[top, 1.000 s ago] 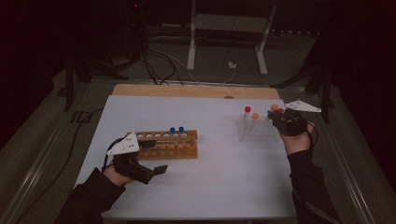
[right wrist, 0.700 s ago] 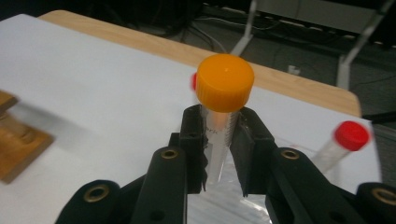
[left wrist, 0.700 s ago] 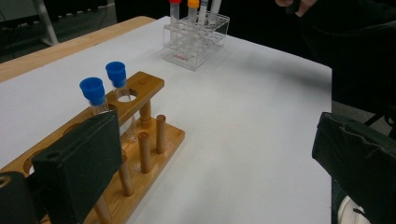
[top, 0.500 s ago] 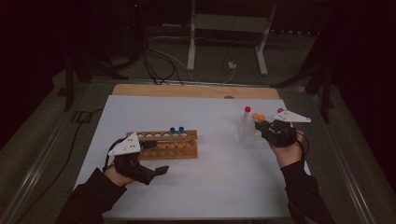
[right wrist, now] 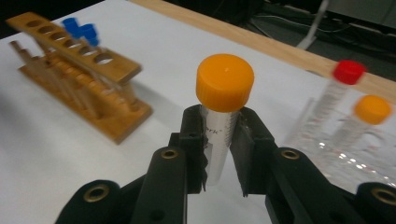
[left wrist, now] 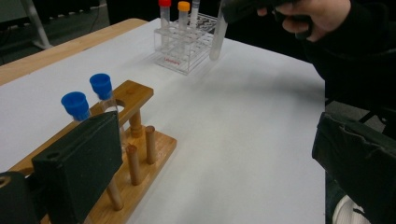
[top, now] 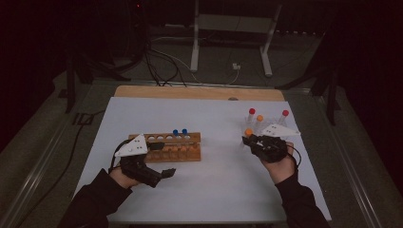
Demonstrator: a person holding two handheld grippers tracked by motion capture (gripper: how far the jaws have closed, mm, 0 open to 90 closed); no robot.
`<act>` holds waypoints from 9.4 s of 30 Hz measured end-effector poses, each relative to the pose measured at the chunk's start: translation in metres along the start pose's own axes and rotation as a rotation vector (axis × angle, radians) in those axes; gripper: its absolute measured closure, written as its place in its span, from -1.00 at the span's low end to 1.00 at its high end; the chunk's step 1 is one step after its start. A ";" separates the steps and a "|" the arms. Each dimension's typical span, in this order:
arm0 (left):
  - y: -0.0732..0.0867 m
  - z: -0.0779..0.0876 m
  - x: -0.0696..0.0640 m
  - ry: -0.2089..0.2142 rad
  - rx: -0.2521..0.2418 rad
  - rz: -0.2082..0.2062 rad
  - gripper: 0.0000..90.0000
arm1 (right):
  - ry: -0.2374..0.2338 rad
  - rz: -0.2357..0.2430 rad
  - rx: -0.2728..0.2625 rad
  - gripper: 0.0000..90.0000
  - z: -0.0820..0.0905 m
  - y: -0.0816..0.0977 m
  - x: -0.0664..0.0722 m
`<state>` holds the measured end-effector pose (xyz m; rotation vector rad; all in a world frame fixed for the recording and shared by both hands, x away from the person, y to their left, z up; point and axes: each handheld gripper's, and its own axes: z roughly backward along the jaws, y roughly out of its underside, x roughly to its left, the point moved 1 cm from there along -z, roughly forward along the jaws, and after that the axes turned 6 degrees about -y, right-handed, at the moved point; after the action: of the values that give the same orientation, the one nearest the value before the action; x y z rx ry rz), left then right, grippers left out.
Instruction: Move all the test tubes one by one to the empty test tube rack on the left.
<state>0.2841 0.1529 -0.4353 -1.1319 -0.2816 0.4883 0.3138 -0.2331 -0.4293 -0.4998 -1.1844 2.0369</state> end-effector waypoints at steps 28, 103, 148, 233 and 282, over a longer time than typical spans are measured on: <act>-0.035 -0.037 -0.013 0.058 -0.004 -0.039 -0.88 | -0.211 0.126 0.052 0.65 -0.023 0.007 0.075; -0.064 0.005 0.039 -0.175 -0.077 -0.077 0.59 | -0.206 0.059 -0.070 -1.00 -0.012 0.000 0.074; 0.000 -0.042 0.074 -0.233 0.047 0.023 0.58 | -0.215 0.044 -0.086 -1.00 -0.007 0.002 0.064; 0.000 0.001 0.021 -0.068 -0.018 -0.011 -0.92 | 0.237 -0.153 -0.002 0.66 -0.032 -0.008 -0.096; -0.023 -0.037 -0.014 0.034 -0.001 -0.060 -0.68 | -0.242 0.134 0.082 0.66 -0.049 -0.001 0.078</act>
<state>0.2945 0.1088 -0.4291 -1.1289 -0.2852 0.4158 0.2926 -0.1460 -0.4511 -0.3060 -1.2289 2.3013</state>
